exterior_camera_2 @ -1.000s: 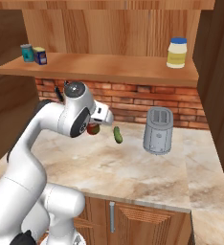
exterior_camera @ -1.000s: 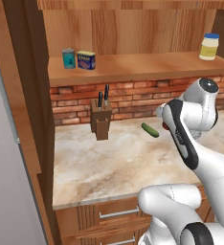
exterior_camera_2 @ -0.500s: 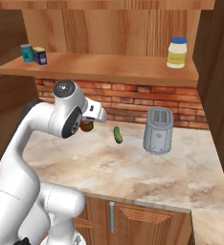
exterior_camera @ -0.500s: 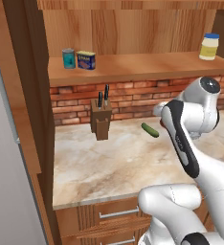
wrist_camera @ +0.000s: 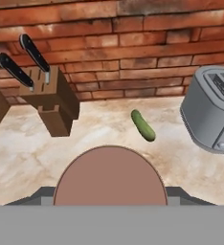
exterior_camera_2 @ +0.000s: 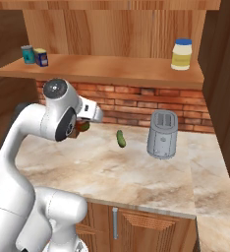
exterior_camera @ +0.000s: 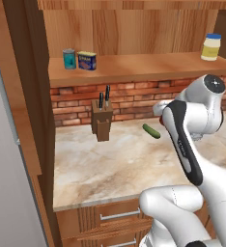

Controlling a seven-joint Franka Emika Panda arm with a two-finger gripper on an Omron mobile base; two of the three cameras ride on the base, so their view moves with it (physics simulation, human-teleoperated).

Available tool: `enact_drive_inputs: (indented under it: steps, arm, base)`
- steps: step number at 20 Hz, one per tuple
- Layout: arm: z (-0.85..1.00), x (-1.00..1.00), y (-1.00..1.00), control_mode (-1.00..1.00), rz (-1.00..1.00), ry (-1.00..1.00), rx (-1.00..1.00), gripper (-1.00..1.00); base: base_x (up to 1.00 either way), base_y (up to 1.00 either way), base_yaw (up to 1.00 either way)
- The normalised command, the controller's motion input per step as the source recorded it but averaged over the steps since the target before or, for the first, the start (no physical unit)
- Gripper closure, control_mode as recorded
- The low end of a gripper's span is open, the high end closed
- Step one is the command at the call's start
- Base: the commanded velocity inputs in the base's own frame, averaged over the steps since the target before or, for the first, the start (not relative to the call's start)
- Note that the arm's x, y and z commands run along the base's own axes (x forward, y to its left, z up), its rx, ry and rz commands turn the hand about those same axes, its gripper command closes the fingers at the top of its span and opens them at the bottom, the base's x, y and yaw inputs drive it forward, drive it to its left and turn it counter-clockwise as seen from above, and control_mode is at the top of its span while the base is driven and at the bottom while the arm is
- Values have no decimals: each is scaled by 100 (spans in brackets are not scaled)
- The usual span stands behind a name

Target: Pick the cans from the counter and place them in their designated side in the cabinet.

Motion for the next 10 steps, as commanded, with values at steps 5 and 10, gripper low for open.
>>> enact_drive_inputs:
  steps: [5, 10]
  arm:
    - [21, -17, 16, -100, 2, -4, 0, 100]
    - [21, -17, 18, -100, 2, -5, 0, 100]
  base:
    - [0, 0, 0]
    - [0, 0, 0]
